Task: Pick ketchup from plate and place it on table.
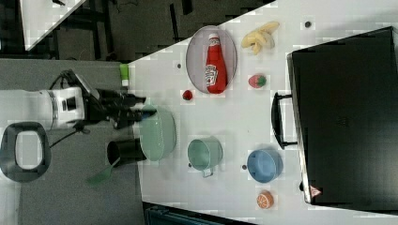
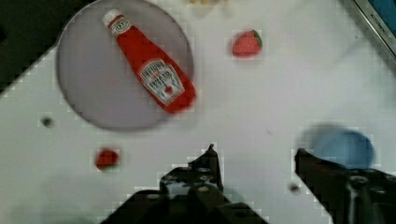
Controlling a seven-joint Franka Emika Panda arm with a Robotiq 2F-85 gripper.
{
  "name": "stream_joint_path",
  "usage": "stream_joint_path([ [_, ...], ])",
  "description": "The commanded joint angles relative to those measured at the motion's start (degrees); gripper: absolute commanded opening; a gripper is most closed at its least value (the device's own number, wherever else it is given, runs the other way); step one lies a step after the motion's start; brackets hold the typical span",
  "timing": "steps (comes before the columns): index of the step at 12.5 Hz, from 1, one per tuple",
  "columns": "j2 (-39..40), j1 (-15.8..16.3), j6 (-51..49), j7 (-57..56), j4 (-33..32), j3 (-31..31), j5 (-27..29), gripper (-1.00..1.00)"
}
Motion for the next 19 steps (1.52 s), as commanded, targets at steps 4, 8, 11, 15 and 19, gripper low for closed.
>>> stream_joint_path([
  [4,-10.8,-4.8,-8.1,-3.2,-5.9,3.8,0.8,1.00],
  [8,-3.1,-4.6,-3.7,-12.4,-5.6,4.3,0.8,1.00],
  [11,3.4,-4.2,2.0,-17.6,-5.5,5.1,0.8,1.00],
  [15,10.8,-3.8,9.6,-26.8,-5.3,6.6,0.8,1.00],
  [19,17.3,-3.1,16.8,-34.7,-4.3,7.1,0.7,1.00],
])
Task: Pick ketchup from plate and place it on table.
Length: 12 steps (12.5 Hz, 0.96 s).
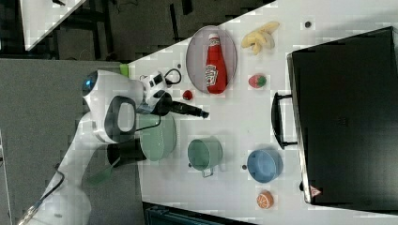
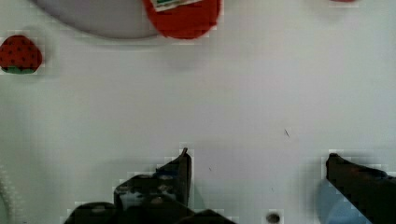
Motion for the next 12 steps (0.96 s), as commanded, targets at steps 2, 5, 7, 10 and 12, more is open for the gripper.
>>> stream_joint_path([
  [2,2.6,1.4,5.3,-10.2,4.8,0.7,0.2,1.00],
  [5,7.9,1.6,9.5,-10.2,6.9,0.7,-0.6,1.00],
  [7,10.9,1.8,13.1,-10.2,8.1,0.7,-0.8,1.00],
  [10,15.3,1.9,18.5,-10.2,10.2,0.6,-3.4,1.00],
  [12,17.9,1.9,21.0,-10.2,11.4,0.6,-5.4,1.00],
])
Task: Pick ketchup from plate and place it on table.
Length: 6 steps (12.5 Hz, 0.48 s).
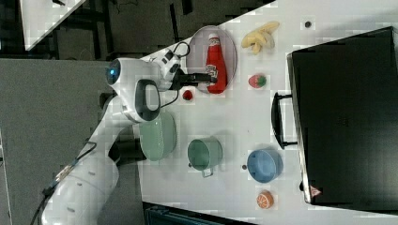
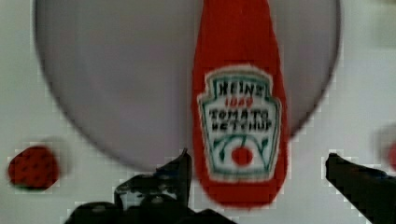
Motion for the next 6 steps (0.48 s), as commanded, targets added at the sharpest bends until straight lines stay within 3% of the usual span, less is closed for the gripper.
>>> stream_joint_path([
  [1,2.8,0.5,3.9,-2.7,1.7,0.4,-3.0,1.00],
  [6,7.2,0.7,8.3,-2.7,3.0,0.5,-3.0,1.00],
])
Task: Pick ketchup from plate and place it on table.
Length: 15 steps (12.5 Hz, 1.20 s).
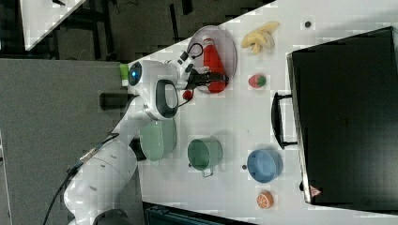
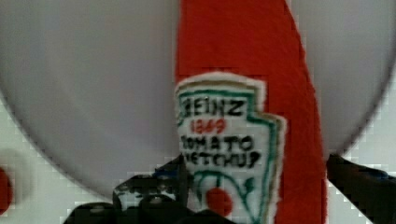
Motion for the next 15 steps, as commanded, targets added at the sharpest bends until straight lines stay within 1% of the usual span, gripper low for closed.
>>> stream_joint_path([
  [1,0.2,-0.2,2.0,-2.2,2.2,0.8,-0.6,1.00],
  [4,1.3,-0.1,2.6,-2.2,2.9,0.7,-0.6,1.00],
  [5,1.5,-0.1,2.6,-2.2,2.9,0.6,-0.6,0.93],
  [7,1.6,-0.1,2.8,-2.2,3.1,0.6,-0.6,0.43],
  [8,1.4,-0.1,2.8,-2.2,3.2,0.7,-0.6,0.27],
  [13,-1.5,-0.5,1.5,-1.5,4.6,0.6,-0.2,0.27],
  [15,-4.7,-0.8,-3.5,-0.4,6.3,0.6,0.8,0.27],
])
